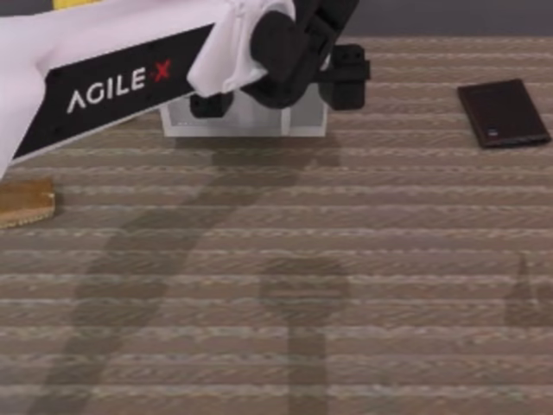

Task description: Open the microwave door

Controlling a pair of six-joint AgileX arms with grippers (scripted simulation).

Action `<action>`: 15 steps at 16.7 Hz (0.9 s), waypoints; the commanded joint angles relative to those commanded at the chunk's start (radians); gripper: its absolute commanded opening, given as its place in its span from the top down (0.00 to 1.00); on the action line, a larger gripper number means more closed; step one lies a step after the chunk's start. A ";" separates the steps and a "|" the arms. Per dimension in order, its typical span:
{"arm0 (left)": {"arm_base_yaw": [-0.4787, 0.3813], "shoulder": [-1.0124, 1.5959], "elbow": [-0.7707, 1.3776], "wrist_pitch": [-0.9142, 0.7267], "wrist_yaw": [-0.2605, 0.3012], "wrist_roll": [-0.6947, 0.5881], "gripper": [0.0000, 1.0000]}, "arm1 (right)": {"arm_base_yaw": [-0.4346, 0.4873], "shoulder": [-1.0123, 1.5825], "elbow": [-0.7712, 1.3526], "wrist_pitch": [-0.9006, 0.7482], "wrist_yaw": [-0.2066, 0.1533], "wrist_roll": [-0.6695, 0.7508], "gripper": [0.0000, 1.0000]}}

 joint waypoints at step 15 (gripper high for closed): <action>0.069 0.206 0.078 0.152 0.042 0.063 0.00 | 0.000 0.000 0.000 0.000 0.000 0.000 0.00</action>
